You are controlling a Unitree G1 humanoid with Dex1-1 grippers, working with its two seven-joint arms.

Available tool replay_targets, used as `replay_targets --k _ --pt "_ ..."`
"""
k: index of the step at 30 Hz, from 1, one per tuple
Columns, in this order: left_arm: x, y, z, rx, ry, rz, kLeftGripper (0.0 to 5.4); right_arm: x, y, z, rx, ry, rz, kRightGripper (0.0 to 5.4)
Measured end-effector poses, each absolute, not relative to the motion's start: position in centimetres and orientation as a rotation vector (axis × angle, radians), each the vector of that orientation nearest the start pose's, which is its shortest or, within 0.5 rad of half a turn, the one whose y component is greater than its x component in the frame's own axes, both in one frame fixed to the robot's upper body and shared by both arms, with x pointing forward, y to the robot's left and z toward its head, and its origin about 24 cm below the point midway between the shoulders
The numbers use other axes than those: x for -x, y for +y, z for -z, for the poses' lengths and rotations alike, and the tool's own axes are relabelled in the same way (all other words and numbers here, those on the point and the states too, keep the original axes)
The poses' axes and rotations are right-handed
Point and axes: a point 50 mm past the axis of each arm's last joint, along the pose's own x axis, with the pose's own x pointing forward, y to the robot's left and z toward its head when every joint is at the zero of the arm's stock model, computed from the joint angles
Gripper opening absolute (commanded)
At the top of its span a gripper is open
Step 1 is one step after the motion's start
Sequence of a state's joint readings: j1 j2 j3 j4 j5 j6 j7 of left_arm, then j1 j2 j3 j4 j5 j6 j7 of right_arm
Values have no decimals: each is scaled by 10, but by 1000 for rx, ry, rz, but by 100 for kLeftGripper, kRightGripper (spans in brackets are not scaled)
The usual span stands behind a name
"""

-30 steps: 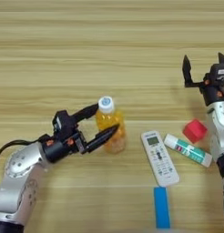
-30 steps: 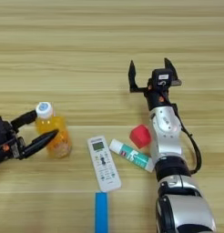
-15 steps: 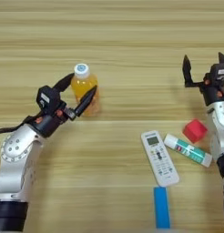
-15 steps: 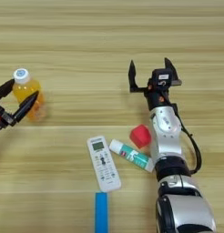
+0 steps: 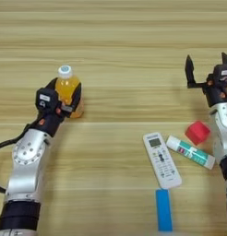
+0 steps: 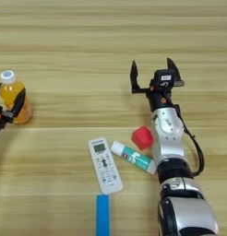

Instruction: Move the objects on the table

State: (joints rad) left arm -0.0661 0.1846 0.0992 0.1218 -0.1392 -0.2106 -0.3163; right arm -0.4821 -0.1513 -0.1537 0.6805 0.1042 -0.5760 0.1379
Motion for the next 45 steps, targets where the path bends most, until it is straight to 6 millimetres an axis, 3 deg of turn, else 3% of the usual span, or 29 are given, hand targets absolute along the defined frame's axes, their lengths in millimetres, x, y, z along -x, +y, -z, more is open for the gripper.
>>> replay_targets --k 10,11,22,27,38,45 --pt "-262 191 -57 -75 -162 224 332 -331 -186 -83 38 -381 -39 540" --pt "-262 191 -57 -74 -162 224 368 -331 -186 -83 39 -381 -40 540" --pt "-262 192 -59 -72 -184 220 476 -331 -186 -83 39 -381 -40 540" --pt "-261 194 -69 -66 -278 205 534 -331 -186 -83 39 -382 -40 540" --pt "-258 207 -100 3 -512 87 538 -331 -186 -83 39 -381 -40 540" --pt "-255 217 -109 26 -600 3 538 -331 -186 -82 39 -379 -40 540"
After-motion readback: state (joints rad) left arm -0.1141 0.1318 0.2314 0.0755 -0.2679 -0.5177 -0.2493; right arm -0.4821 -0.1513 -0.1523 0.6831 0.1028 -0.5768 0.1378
